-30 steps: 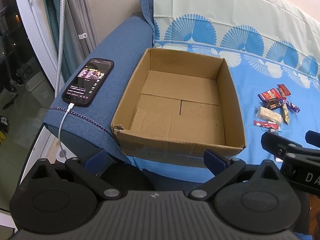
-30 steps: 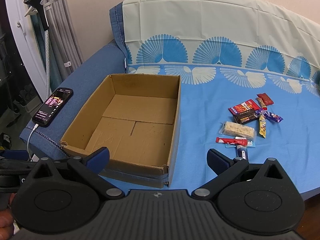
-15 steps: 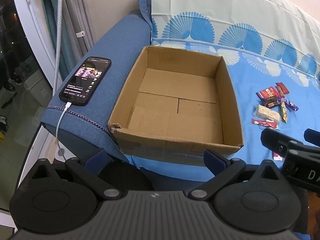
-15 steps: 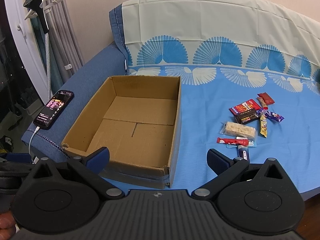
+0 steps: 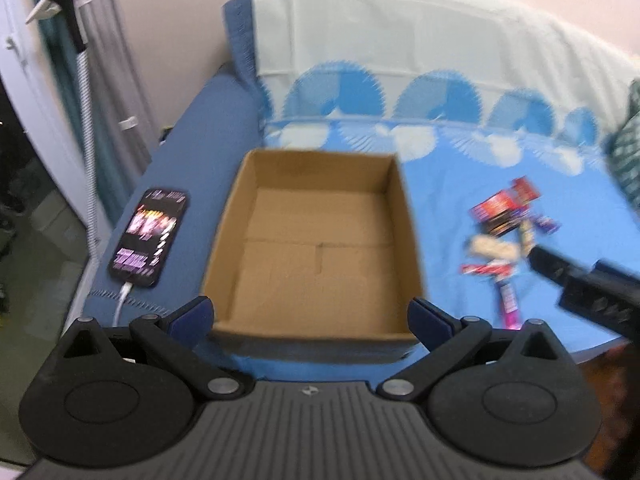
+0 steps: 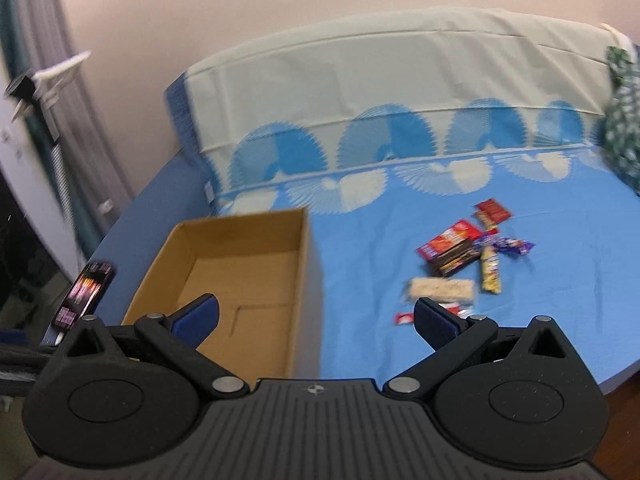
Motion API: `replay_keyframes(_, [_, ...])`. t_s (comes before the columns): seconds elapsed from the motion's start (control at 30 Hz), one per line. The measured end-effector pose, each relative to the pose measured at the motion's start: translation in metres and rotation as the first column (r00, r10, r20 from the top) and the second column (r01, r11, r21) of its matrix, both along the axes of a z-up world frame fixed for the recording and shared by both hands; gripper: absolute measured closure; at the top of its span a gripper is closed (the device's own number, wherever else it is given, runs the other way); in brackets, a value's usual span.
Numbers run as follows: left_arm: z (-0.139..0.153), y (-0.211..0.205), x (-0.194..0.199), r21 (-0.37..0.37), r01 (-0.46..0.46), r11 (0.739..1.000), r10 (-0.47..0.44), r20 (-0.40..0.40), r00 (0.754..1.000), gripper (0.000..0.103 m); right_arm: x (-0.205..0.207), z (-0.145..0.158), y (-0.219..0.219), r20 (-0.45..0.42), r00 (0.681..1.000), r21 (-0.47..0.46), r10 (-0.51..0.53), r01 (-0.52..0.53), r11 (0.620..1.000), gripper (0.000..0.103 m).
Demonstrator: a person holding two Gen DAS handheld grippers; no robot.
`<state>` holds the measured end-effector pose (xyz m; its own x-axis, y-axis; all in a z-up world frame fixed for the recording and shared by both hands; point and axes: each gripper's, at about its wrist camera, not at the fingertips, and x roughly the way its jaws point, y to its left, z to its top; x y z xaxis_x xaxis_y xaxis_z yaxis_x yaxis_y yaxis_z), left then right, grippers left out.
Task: Organize snacks
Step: 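Move both tools toward the snack pile on the sheet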
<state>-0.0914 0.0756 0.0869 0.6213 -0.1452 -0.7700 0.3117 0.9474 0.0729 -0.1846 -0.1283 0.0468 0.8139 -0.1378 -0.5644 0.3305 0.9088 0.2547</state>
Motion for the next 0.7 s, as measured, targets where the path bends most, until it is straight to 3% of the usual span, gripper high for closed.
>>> replay_keyframes(0.07, [0.019,-0.011,0.002,-0.032,0.038,0.999,-0.038,-0.013,0.999,0.0,-0.006,0.003,-0.02,0.015,0.999,0.007,-0.052,0.052,0.999,0.0])
replay_keyframes(0.23, [0.063,-0.058,0.003,-0.014,0.127,0.992,-0.127,0.025,0.992,0.0,-0.017,0.001,-0.066,0.008,0.987,0.033,-0.161,0.161,0.986,0.0])
replay_keyframes(0.43, [0.108,-0.122,0.001,-0.054,0.285,0.957,-0.284,0.027,0.959,0.0,-0.025,-0.012,-0.117,-0.018,0.963,0.064,-0.269,0.27,0.961,0.0])
replay_keyframes(0.53, [0.123,-0.148,-0.005,-0.11,0.349,0.931,-0.347,0.036,0.937,0.0,-0.028,-0.019,-0.139,-0.03,0.951,0.076,-0.306,0.308,0.948,0.0])
replay_keyframes(0.63, [0.128,-0.174,-0.012,-0.112,0.394,0.912,-0.389,0.064,0.919,0.0,-0.031,-0.026,-0.16,-0.033,0.94,0.082,-0.34,0.341,0.936,0.0])
replay_keyframes(0.7, [0.124,-0.191,-0.009,-0.119,0.403,0.907,-0.402,0.033,0.915,0.0,-0.032,-0.031,-0.174,-0.037,0.931,0.088,-0.362,0.364,0.927,0.0])
